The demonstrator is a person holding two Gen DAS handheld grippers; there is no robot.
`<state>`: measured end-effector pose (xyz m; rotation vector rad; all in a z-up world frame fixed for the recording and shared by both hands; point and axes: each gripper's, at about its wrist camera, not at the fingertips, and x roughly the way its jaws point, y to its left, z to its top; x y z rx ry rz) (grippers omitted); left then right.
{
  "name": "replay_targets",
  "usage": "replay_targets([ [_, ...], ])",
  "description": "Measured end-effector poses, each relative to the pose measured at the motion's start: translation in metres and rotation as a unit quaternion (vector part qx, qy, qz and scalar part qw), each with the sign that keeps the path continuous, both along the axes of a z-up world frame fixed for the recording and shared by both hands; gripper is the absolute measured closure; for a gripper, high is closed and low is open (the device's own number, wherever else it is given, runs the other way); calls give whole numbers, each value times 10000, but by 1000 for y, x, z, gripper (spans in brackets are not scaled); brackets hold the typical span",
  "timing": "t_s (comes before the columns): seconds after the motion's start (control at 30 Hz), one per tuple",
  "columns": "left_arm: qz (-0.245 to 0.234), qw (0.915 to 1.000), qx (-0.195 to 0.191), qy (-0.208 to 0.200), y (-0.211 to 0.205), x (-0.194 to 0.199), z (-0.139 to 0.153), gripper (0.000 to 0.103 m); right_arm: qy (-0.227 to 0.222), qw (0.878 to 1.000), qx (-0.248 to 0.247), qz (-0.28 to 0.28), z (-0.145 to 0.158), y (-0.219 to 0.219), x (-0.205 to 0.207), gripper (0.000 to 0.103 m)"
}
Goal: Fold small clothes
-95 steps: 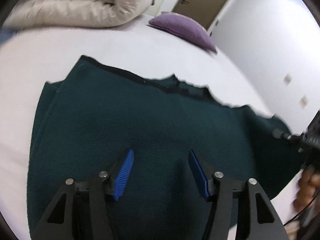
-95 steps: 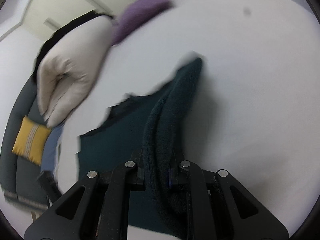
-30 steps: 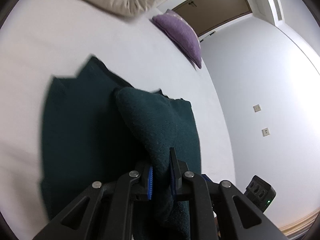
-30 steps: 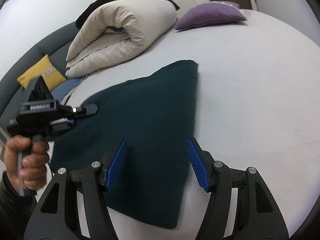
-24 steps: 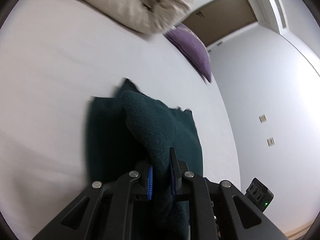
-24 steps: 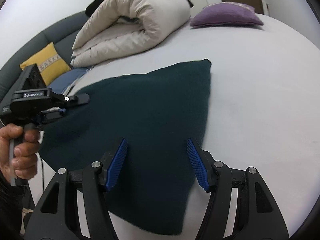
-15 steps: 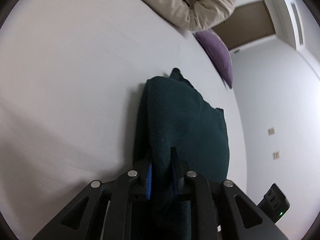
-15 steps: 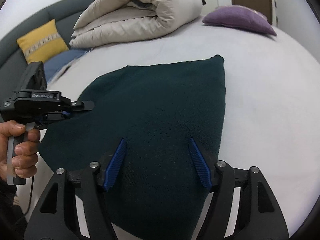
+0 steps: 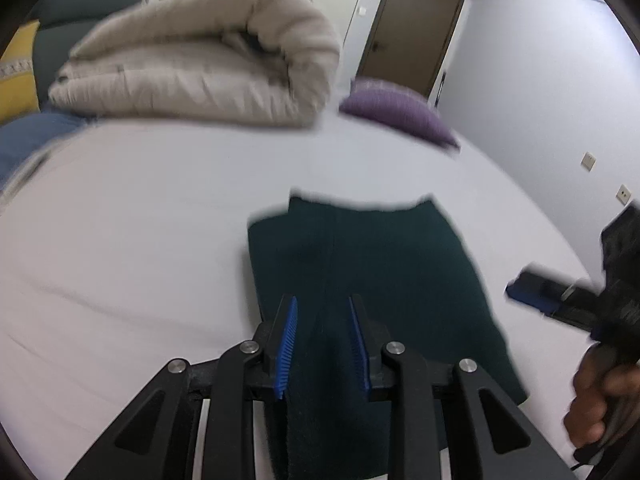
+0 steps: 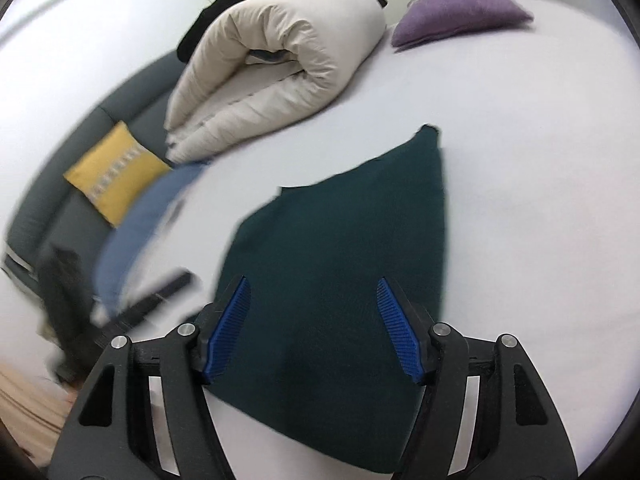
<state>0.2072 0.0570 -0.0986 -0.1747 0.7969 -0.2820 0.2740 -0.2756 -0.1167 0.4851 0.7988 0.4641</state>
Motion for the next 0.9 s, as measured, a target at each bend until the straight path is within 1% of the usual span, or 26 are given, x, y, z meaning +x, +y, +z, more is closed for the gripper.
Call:
replay_targets([
  [0.03, 2, 9997, -89, 218, -1, 7, -13, 75, 64, 9999, 123, 81, 0, 2, 8, 39],
  [0.07, -32, 9993, -23, 384, -1, 10, -22, 75, 135, 9995, 228, 166, -4, 3, 9, 39],
  [0.1, -71, 9989, 95, 463, -2, 10, -28, 75, 228, 9990, 284, 254, -9, 5, 11, 39],
  [0.13, -59, 9990, 149, 417, 0, 8, -32, 73, 356, 9984, 296, 336, -17, 8, 13, 39],
  [0.17, -19, 9990, 91, 434, 2, 8, -33, 71, 479, 9977, 298, 388, -27, 9, 13, 41],
  [0.2, 36, 9986, -50, 526, 7, 9, -34, 71, 514, 9974, 309, 397, -37, 7, 11, 46],
  [0.27, 52, 9977, -269, 624, 14, 10, -37, 69, 459, 9975, 400, 369, -45, 1, 3, 52],
  [0.3, 59, 9970, -384, 672, 18, 10, -39, 69, 536, 9969, 477, 329, -47, -4, 1, 53],
  [0.37, 81, 9965, -425, 711, 19, 11, -37, 68, 683, 9955, 610, 245, -43, -12, -7, 52],
  [0.4, 83, 9966, -409, 709, 19, 7, -36, 68, 643, 9953, 660, 311, -39, -12, -12, 50],
  [0.47, 69, 9971, -313, 688, 17, 6, -36, 68, 582, 9933, 815, 581, -33, -8, -21, 50],
  [0.5, 66, 9975, -238, 659, 17, 4, -36, 68, 619, 9926, 798, 674, -34, -7, -27, 50],
  [0.53, 66, 9977, -201, 647, 12, 4, -35, 68, 718, 9924, 658, 751, -39, -2, -28, 50],
  [0.57, 53, 9977, -192, 648, 13, 3, -35, 68, 868, 9920, 436, 804, -47, 1, -29, 51],
  [0.6, 44, 9976, -192, 657, 11, 5, -36, 67, 1097, 9901, 126, 870, -60, 6, -28, 53],
  [0.63, 45, 9976, -202, 655, 12, 6, -37, 67, 1140, 9895, 40, 889, -67, 7, -28, 54],
  [0.73, 99, 9970, -354, 684, 16, 9, -36, 67, 1088, 9900, 217, 867, -56, 1, -28, 54],
  [0.8, 170, 9964, -504, 667, 19, 10, -31, 67, 827, 9927, 359, 806, -38, -7, -25, 52],
  [0.87, 282, 9965, -571, 542, 24, 10, -22, 65, 659, 9942, 480, 703, -24, -14, -18, 52],
  [0.9, 316, 9970, -555, 431, 26, 9, -17, 65, 638, 9941, 580, 651, -18, -17, -7, 52],
])
